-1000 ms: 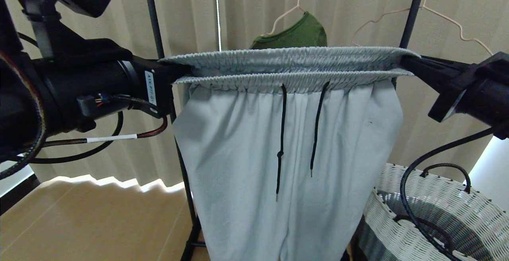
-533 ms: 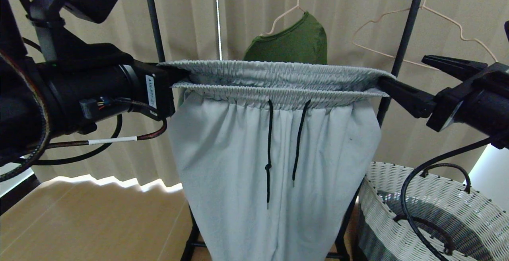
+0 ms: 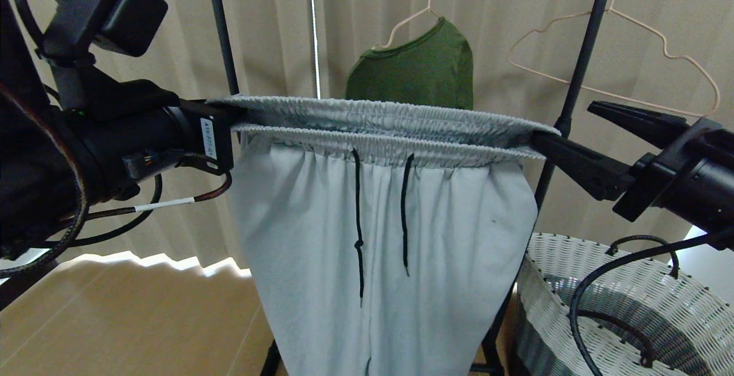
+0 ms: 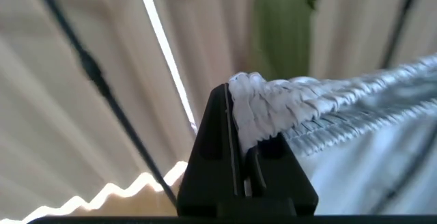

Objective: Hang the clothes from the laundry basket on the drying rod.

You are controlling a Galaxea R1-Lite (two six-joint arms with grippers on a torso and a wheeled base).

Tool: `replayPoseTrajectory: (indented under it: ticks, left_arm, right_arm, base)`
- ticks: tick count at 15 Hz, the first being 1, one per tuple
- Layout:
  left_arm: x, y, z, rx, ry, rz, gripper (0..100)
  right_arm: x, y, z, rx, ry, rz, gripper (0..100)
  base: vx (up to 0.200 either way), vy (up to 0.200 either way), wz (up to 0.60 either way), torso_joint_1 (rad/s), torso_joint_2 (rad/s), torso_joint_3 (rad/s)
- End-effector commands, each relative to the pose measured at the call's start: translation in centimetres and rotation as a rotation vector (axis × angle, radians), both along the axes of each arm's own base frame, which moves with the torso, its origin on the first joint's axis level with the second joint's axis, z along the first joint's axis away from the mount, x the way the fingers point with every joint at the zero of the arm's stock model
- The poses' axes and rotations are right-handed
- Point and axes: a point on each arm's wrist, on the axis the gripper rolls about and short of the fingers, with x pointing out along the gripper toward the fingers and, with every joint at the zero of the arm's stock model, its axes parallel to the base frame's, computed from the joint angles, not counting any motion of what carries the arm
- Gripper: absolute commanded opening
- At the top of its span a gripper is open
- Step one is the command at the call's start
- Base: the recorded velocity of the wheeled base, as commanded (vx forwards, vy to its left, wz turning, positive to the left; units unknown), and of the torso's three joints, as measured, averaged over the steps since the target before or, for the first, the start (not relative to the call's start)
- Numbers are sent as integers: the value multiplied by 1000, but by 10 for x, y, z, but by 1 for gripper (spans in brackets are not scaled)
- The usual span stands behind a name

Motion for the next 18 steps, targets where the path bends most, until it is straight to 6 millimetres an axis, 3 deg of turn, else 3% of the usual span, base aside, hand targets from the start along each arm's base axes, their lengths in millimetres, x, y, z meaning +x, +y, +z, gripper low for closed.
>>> replayPoseTrajectory:
  ticks: [1, 8, 13, 15, 18]
  left_arm:
    - [6, 7, -7, 9, 17, 39, 0]
    - [3, 12, -8, 13, 18, 79, 0]
    - [-54, 64, -7, 40, -70, 204, 0]
    - [-77, 73, -20, 31, -73, 171, 0]
    - [-92, 78, -40, 38, -50, 109, 0]
  right_arm:
    - [-9, 2, 1, 36, 9, 37, 100]
    - [-39, -14, -14, 54, 41, 154, 100]
    - [-35, -61, -40, -74, 57, -164, 100]
    - [-46, -71, -38, -58, 36, -222, 100]
    - [-50, -78, -55, -69, 88, -273, 100]
  base:
    - [0, 0, 0, 0, 0, 0]
    - [0, 0, 0, 0, 0, 0]
    - [0, 0, 0, 0, 0, 0]
    - [0, 0, 0, 0, 0, 0]
    - [0, 0, 0, 0, 0, 0]
